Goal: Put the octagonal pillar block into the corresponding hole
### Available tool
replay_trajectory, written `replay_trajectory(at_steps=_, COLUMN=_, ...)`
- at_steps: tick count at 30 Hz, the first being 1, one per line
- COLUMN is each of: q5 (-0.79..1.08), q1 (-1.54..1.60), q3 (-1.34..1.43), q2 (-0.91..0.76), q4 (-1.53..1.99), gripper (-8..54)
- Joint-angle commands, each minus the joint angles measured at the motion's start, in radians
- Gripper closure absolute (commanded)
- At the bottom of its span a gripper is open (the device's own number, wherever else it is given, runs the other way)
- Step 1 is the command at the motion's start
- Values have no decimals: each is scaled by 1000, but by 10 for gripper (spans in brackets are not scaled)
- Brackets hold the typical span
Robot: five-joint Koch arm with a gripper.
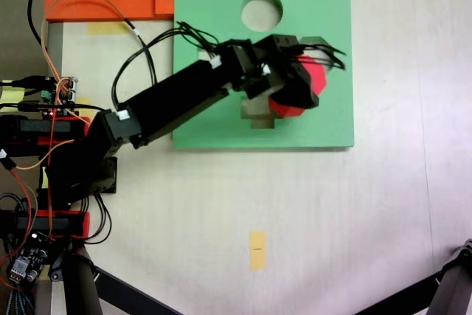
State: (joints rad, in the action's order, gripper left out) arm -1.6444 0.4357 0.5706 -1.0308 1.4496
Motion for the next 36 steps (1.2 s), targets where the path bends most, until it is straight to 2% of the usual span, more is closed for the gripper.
replay_trajectory(at_steps=1, q5=3, q1=32, q3=-114, q2=12, q4=-55, gripper=287)
replay_trajectory(at_steps=14, q5=91, q1=127, q3=-160, q2=129, q4=-195, gripper=285)
replay_trajectory(at_steps=36, q5=81, q1=158, q3=-167, q2=221, q4=-353, gripper=284)
